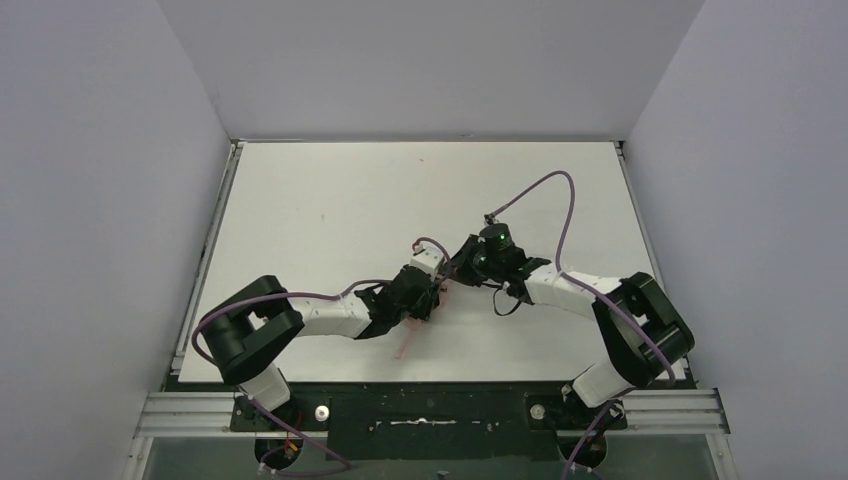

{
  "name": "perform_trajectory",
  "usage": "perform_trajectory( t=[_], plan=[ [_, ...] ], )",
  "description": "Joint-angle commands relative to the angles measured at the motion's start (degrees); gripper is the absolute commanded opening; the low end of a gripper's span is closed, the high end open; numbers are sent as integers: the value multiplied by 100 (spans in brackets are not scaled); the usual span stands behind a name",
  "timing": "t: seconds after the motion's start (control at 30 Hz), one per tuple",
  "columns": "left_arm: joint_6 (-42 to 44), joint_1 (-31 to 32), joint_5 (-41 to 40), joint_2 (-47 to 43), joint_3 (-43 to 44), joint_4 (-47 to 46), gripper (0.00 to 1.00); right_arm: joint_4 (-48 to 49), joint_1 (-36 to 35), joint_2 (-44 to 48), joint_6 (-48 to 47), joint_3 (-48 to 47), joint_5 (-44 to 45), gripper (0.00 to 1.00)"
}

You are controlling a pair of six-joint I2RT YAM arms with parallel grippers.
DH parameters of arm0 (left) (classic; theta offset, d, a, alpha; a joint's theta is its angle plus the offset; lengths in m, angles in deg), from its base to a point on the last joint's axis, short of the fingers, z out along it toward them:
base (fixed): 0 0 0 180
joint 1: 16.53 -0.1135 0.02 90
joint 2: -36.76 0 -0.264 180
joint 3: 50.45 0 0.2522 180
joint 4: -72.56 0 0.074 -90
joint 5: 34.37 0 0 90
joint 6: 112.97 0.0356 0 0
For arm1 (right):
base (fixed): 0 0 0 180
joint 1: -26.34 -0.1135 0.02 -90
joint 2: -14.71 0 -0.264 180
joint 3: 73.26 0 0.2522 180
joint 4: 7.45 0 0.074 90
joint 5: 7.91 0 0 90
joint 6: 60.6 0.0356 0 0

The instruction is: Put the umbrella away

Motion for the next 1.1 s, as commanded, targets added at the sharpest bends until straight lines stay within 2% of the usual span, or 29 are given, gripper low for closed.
perform_trajectory(
  t=[0.0,0.17,0.3,0.43,0.57,0.67,0.73,0.9,1.07],
  plan=[
    [276,256,655,302,-246,805,0,579,34,-181,134,-346,538,0],
    [276,272,691,280,-274,781,0,767,56,-294,152,-354,413,19],
    [296,272,724,292,-249,796,0,969,56,-349,207,-360,237,25],
    [301,270,752,269,-246,788,0,1241,82,-405,347,-285,84,25],
    [319,264,823,274,-230,789,0,1809,138,-472,560,-131,-191,13],
    [359,262,893,277,-173,826,0,1867,161,-425,545,-120,-267,16],
    [363,262,925,251,-155,820,0,1738,182,-365,420,-128,-293,20],
    [483,192,1256,222,-52,834,0,1089,387,66,55,35,-3,23],
    [655,-139,2462,83,-26,639,0,-344,772,912,-802,145,631,28]
  ],
)
